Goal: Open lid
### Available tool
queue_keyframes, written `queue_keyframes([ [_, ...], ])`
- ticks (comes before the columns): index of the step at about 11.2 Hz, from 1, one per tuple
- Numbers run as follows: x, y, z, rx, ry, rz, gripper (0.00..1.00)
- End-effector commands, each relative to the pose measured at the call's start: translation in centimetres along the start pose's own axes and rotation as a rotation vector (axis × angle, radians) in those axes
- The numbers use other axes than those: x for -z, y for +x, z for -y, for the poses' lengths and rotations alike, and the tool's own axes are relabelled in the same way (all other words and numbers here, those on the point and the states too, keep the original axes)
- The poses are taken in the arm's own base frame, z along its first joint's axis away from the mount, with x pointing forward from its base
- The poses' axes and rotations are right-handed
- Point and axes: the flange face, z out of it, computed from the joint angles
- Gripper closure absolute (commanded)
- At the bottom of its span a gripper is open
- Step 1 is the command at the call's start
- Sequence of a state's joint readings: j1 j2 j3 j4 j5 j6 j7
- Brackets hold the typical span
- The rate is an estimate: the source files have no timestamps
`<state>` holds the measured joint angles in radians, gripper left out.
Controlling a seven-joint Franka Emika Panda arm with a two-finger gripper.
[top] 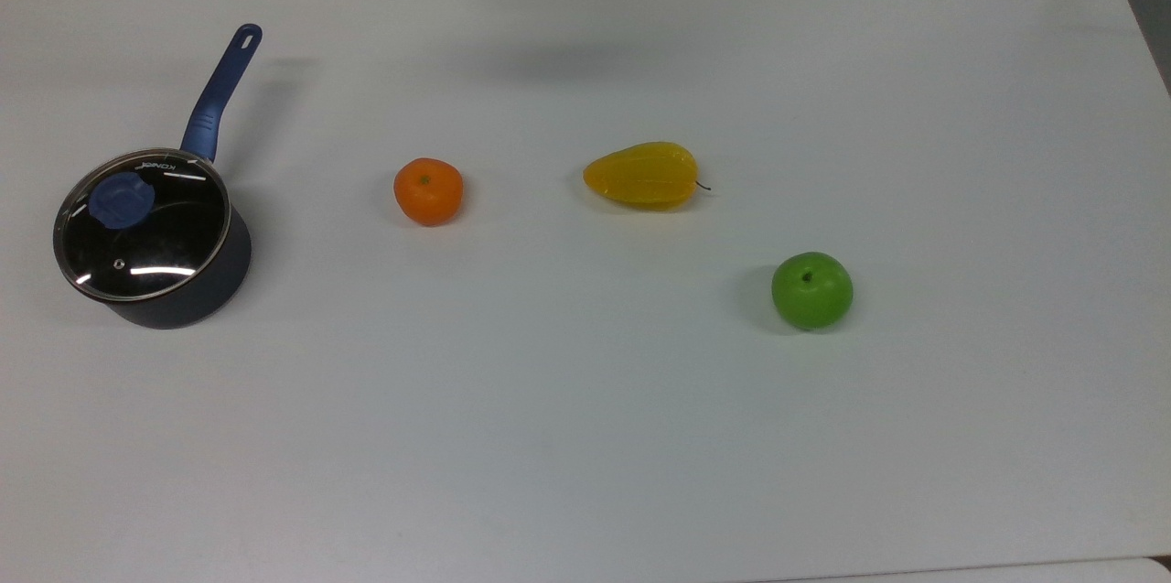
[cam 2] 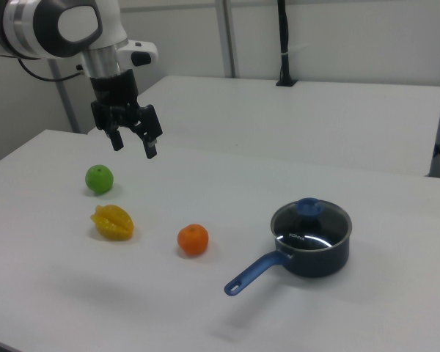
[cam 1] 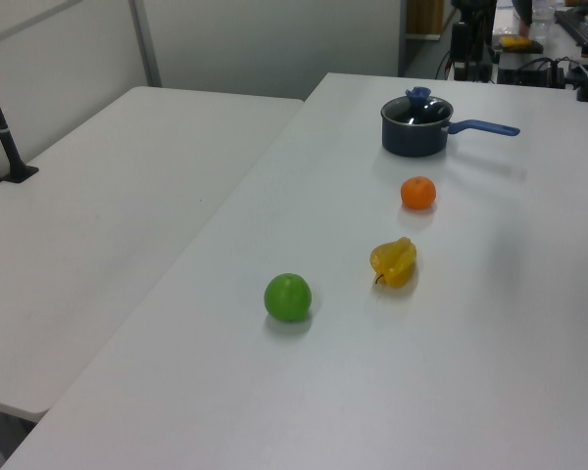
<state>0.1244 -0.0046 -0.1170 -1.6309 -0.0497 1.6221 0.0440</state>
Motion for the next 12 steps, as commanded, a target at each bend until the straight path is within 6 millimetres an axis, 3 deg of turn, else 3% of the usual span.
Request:
queue_keyframes([
  [1,0.5,-0.3,-2.1,-0.026,0.004,-0.011,0.00],
  [5,0.0,0.0,-3.5,-0.049,0.003,-0.004,0.00],
  [6,-0.8,0.6,-4.2,-0.062,-0.002,0.006,0.00],
  [8,-1.4,2.5,-7.1,-0.112,-0.007,-0.053,0.00],
  [12,-5.7,6.3,-16.1,-0.258,-0.041,-0.212,0.00],
])
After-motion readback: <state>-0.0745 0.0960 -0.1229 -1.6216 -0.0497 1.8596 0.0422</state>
